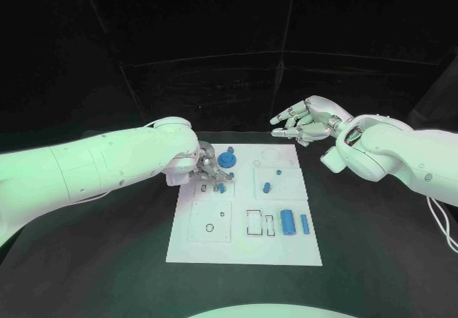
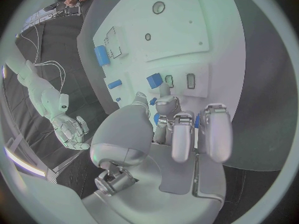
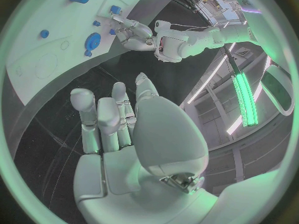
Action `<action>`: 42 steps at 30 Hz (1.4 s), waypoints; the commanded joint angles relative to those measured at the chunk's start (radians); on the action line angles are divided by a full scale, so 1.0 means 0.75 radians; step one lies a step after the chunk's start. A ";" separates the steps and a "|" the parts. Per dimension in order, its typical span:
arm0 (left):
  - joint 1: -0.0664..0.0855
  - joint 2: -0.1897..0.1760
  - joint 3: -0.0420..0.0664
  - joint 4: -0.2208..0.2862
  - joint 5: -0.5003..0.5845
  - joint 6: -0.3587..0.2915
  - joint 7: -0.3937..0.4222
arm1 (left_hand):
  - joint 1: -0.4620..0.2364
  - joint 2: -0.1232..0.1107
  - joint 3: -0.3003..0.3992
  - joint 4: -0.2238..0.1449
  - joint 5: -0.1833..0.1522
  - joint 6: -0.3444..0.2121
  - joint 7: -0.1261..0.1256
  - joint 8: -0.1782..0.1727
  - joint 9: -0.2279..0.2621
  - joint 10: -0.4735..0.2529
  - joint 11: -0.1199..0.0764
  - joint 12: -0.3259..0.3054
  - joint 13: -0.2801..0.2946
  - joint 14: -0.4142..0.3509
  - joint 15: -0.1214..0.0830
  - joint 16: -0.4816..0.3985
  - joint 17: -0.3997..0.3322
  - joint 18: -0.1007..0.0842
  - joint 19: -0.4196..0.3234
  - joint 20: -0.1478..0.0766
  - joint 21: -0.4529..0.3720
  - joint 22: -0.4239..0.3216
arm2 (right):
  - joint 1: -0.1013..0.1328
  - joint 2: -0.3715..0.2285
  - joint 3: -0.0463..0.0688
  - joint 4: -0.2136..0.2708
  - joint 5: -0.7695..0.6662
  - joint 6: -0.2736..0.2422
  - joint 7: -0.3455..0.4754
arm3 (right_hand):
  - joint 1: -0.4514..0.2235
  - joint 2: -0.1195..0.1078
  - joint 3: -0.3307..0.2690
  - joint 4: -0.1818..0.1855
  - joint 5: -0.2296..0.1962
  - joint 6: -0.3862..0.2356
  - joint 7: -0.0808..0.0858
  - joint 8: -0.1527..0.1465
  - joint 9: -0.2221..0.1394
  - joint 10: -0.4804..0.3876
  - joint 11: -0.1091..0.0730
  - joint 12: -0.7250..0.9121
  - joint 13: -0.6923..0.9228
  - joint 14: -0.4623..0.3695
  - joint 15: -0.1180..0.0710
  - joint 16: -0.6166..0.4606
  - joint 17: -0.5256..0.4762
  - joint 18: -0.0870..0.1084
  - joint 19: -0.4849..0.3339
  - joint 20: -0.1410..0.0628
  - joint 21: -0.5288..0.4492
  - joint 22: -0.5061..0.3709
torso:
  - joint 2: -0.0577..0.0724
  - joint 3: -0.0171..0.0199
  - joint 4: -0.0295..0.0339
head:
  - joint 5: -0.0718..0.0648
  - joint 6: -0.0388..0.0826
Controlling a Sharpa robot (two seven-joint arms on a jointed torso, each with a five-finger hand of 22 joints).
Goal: Assemble the parts on the task board
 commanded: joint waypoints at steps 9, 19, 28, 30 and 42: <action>-0.004 0.013 -0.010 -0.012 -0.015 0.064 -0.015 | 0.019 0.022 0.010 -0.024 0.000 -0.021 -0.004 0.019 0.020 -0.004 -0.005 0.011 0.002 0.138 -0.008 0.004 0.351 -0.023 0.055 -0.006 0.012 0.051 | 0.003 0.001 0.001 -0.002 -0.005 0.010 -0.003 | 0.009 0.020 -0.011 -0.006 0.030 0.001 -0.010 0.010 0.001 0.003 -0.008 -0.012 -0.013 0.007 -0.002 -0.015 -0.003 0.015 0.009 -0.006 -0.013 -0.007 | 0.000 -0.0004 0.0006 | -0.001 -0.003; -0.007 0.021 -0.012 -0.016 -0.015 0.058 -0.014 | 0.034 0.029 0.020 -0.039 0.000 -0.027 -0.004 0.025 0.031 -0.006 -0.005 0.011 0.002 0.138 -0.008 0.004 0.351 -0.024 0.055 -0.006 0.013 0.054 | 0.003 0.005 0.001 -0.007 -0.006 0.016 -0.007 | 0.013 0.024 -0.012 -0.008 0.042 0.001 -0.010 0.010 0.001 0.003 -0.008 -0.014 -0.018 0.008 -0.003 -0.018 -0.004 0.016 0.010 -0.006 -0.016 -0.010 | 0.000 0.0000 0.0015 | -0.002 -0.007; -0.009 0.026 -0.012 -0.009 -0.015 0.033 -0.011 | 0.050 0.037 0.034 -0.056 0.001 -0.033 -0.004 0.031 0.041 -0.007 -0.005 0.012 0.002 0.138 -0.008 0.004 0.351 -0.025 0.055 -0.006 0.016 0.060 | 0.003 0.015 0.001 -0.015 -0.007 0.027 -0.013 | 0.014 0.025 -0.012 -0.008 0.044 0.001 -0.010 0.010 0.001 0.003 -0.008 -0.014 -0.018 0.008 -0.003 -0.019 -0.004 0.016 0.011 -0.006 -0.017 -0.010 | 0.000 0.0008 0.0012 | -0.002 -0.009; -0.009 0.027 -0.012 -0.008 -0.015 0.032 -0.011 | 0.052 0.037 0.036 -0.059 0.001 -0.034 -0.004 0.031 0.042 -0.007 -0.005 0.012 0.002 0.138 -0.008 0.004 0.351 -0.025 0.055 -0.006 0.017 0.060 | 0.002 0.017 0.001 -0.018 -0.007 0.030 -0.014 | 0.015 0.026 -0.012 -0.008 0.047 0.001 -0.011 0.011 0.001 0.003 -0.008 -0.014 -0.020 0.008 -0.003 -0.019 -0.004 0.016 0.011 -0.006 -0.017 -0.010 | 0.000 0.0008 0.0015 | -0.002 -0.009; -0.009 0.028 -0.012 -0.006 -0.015 0.043 -0.011 | 0.061 0.032 0.041 -0.071 0.001 -0.037 -0.004 0.033 0.048 -0.007 -0.005 0.013 0.003 0.138 -0.008 0.004 0.351 -0.025 0.056 -0.006 0.020 0.066 | 0.002 0.027 0.001 -0.027 -0.007 0.042 -0.021 | 0.017 0.029 -0.012 -0.008 0.051 0.002 -0.011 0.011 0.001 0.003 -0.008 -0.015 -0.022 0.009 -0.003 -0.021 -0.005 0.016 0.011 -0.007 -0.019 -0.012 | 0.000 0.0004 0.0007 | -0.003 -0.014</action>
